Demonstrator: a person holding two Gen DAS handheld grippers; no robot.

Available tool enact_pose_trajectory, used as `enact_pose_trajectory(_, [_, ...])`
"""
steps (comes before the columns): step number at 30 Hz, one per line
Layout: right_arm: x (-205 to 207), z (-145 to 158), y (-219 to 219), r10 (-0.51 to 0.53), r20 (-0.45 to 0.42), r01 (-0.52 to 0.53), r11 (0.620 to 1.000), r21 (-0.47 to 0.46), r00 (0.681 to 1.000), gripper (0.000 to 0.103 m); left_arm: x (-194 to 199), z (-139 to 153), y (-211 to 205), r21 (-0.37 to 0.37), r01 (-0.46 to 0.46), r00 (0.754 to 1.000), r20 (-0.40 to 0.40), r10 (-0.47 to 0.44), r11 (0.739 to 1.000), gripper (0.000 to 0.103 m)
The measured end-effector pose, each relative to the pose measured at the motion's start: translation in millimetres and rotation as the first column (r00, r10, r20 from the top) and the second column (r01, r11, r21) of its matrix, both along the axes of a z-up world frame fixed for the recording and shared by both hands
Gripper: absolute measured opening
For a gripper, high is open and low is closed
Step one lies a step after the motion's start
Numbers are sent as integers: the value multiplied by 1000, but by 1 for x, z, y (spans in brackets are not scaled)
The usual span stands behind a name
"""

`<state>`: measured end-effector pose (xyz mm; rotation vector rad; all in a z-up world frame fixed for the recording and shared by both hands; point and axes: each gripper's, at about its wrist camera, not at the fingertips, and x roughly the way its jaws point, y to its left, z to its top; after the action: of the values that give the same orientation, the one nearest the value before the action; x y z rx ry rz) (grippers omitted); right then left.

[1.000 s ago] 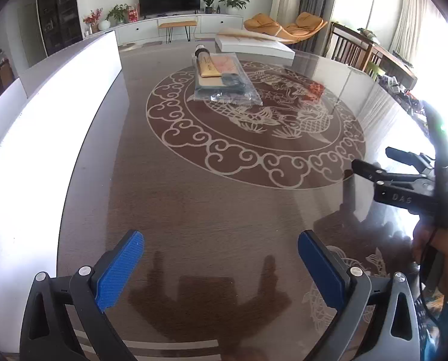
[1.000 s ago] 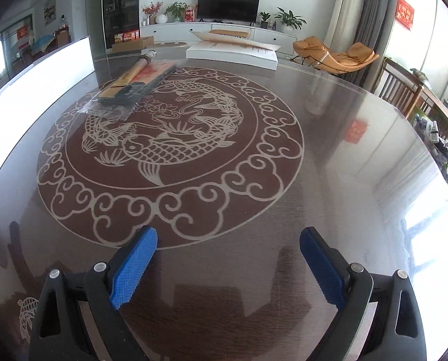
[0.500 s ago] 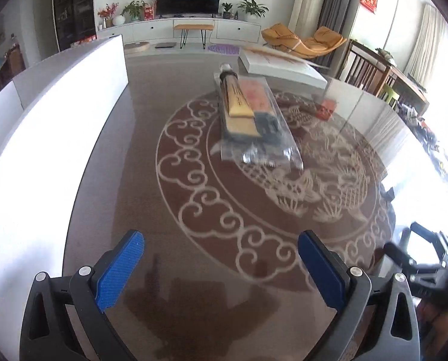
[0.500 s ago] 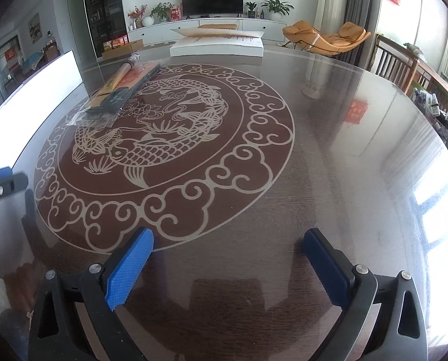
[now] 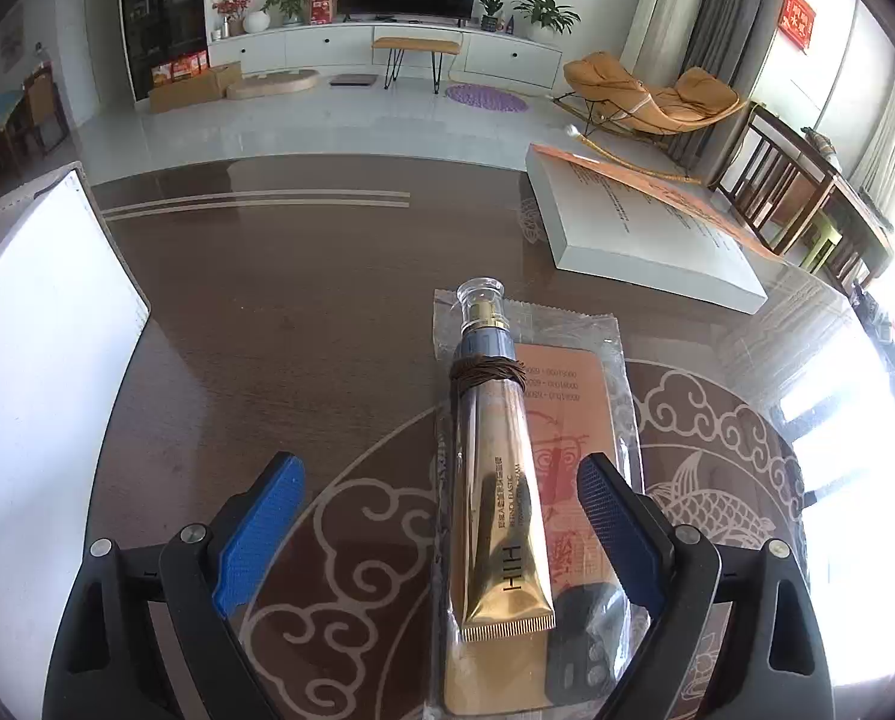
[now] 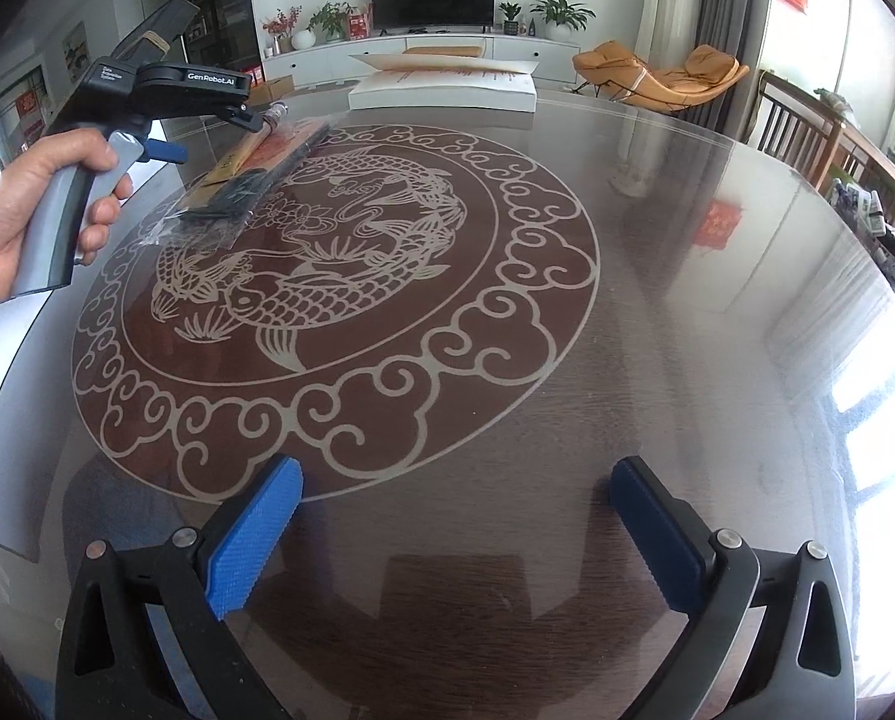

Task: Organize objects
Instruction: 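Grasp the gold HH tube with the left tool and pull it from the bag, then grasp the clear bag with the wooden board using the right tool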

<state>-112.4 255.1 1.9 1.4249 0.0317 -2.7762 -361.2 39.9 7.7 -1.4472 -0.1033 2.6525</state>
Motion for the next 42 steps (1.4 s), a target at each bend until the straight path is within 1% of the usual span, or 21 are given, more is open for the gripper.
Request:
enact_pose_trajectory(1, [0,0,0,1,0,-1,1000,0,1000,103,-3,-2,2,-5,9,1000,-2,-9,1000,89])
enact_pose_trajectory(2, [0,0,0,1,0,-1,1000,0,1000,103,-4,-4,4,-9,23,1000,-8,-23,1000,73])
enact_pose_trajectory(3, [0,0,0,1,0,-1,1000,0,1000,103,-5,-6,5,-13,44,999,-6,-44,999,50])
enact_pose_trajectory(5, [0,0,0,1,0,-1,1000,0,1000,103,-2,-4,5,18,77,997,-17,-77,997,26])
enact_pose_trajectory(7, [0,0,0,1,0,-1,1000,0,1000,103,5,-2,2,-4,71,997,-15,-71,997,25])
enact_pose_trajectory(10, [0,0,0,1,0,-1,1000,0,1000,103,32,3,-15,12,24,999,-22,-24,1000,25])
enact_pose_trajectory(13, [-1,0,0,1,0,-1,1000,0,1000,103,73,0,-39,20,-34,999,-5,34,999,23])
enact_pose_trajectory(17, [-1,0,0,1,0,-1,1000,0,1000,103,131,-10,-65,35,-64,998,22,63,997,22])
enact_pose_trajectory(19, [-1,0,0,1,0,-1,1000,0,1000,103,153,-11,-74,30,-75,997,-1,75,997,23])
enact_pose_trajectory(20, [-1,0,0,1,0,-1,1000,0,1000,103,159,-11,-77,24,-72,997,-10,72,997,29])
enact_pose_trajectory(22, [-1,-1,0,1,0,-1,1000,0,1000,103,164,-11,-80,5,-71,997,-14,71,997,61])
enact_pose_trajectory(23, [-1,0,0,1,0,-1,1000,0,1000,103,162,-12,-81,-7,-82,997,0,82,997,86])
enact_pose_trajectory(25, [-1,0,0,1,0,-1,1000,0,1000,103,163,-15,-79,-7,-69,998,-10,69,998,87])
enact_pose_trajectory(28, [-1,0,0,1,0,-1,1000,0,1000,103,167,-20,-68,-99,-40,999,-31,37,994,87])
enact_pose_trajectory(29, [-1,0,0,1,0,-1,1000,0,1000,103,170,-22,-65,-136,-26,999,-44,21,990,91])
enact_pose_trajectory(30, [-1,0,0,1,0,-1,1000,0,1000,103,174,-23,-65,-139,-23,998,-57,15,990,98])
enact_pose_trajectory(32, [-1,-1,0,1,1,-1,1000,0,1000,103,177,-24,-67,-119,-7,999,-52,1,993,98])
enact_pose_trajectory(35, [-10,-1,-1,-4,12,4,1000,-4,1000,103,187,-25,-67,-124,9,999,-49,-15,992,100])
enact_pose_trajectory(37, [-30,2,-4,-4,42,6,999,-46,999,103,198,-25,-66,-127,25,998,-52,-32,992,103])
enact_pose_trajectory(40, [-78,16,-20,5,66,9,978,-208,998,103,207,-24,-66,-132,24,998,-60,-32,991,103])
enact_pose_trajectory(42, [-120,24,-45,25,75,-6,970,-243,997,103,206,-25,-66,-128,23,998,-56,-31,991,103])
